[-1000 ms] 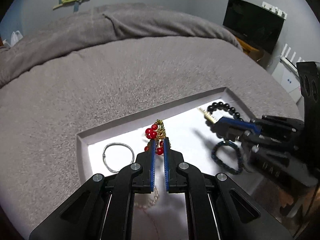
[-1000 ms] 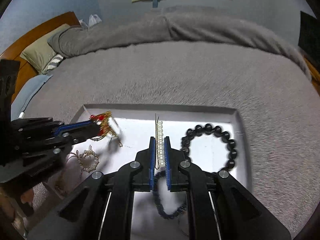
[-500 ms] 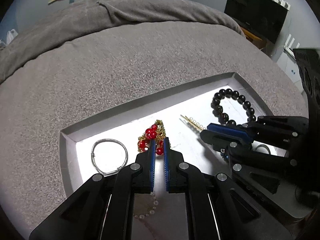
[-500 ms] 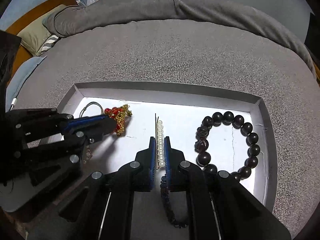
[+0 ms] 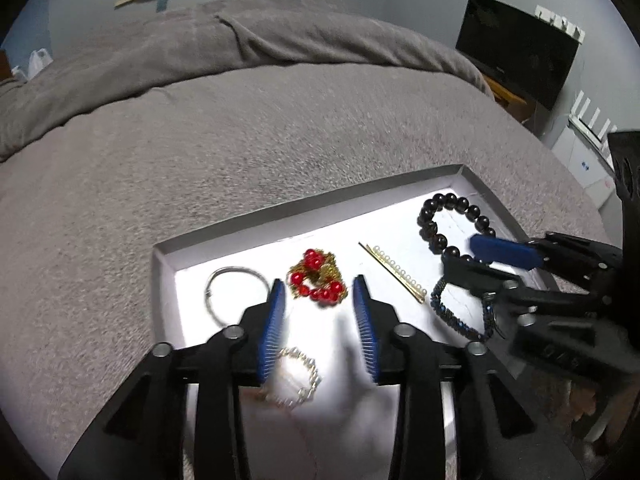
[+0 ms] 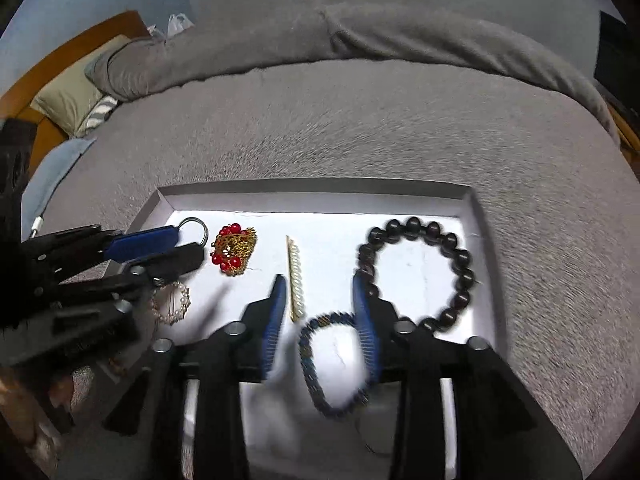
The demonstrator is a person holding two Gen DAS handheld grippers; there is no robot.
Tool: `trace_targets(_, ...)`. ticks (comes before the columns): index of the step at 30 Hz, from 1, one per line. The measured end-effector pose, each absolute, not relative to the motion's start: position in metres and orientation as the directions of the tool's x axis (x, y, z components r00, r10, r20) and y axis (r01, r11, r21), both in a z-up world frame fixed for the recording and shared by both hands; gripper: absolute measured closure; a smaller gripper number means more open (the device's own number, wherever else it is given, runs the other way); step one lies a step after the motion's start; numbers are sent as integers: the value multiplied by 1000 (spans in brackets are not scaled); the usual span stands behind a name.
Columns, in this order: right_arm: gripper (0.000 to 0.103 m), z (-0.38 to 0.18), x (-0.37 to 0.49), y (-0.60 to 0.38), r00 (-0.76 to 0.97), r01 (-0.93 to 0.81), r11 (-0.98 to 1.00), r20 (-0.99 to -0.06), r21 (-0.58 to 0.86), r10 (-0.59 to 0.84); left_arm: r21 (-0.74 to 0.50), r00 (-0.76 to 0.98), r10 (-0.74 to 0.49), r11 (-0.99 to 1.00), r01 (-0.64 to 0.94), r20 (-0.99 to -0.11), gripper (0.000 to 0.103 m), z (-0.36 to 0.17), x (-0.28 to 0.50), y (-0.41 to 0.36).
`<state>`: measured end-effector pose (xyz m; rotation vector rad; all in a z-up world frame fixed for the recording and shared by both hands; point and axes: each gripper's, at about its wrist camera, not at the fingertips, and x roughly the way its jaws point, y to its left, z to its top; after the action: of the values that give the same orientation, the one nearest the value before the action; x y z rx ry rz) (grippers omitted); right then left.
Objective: Organize jewelry
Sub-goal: 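Withdraw both tools from the box toward the last two items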
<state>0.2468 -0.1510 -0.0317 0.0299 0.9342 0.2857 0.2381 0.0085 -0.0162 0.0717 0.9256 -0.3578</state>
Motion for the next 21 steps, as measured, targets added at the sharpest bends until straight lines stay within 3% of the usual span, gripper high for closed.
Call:
trace_targets(4, 60, -19, 225, -165, 588, -231, 961, -764, 155, 265, -91, 581, -264, 947, 309, -770, 45, -5, 221, 22)
trace_targets(6, 52, -9, 207, -173, 612, -233, 961, -745, 149, 264, -101, 614, -263, 953, 287, -744, 29, 4, 206, 32)
trace_targets(11, 38, 9, 173, -184, 652, -249, 957, -705, 151, 280, -111, 662, -259, 960, 258, -703, 23, 19, 171, 48)
trace_targets(21, 22, 17, 119, -187, 683, -279, 954, -676, 110, 277, -63, 702, -208, 972, 227, -681, 12, 31, 107, 66)
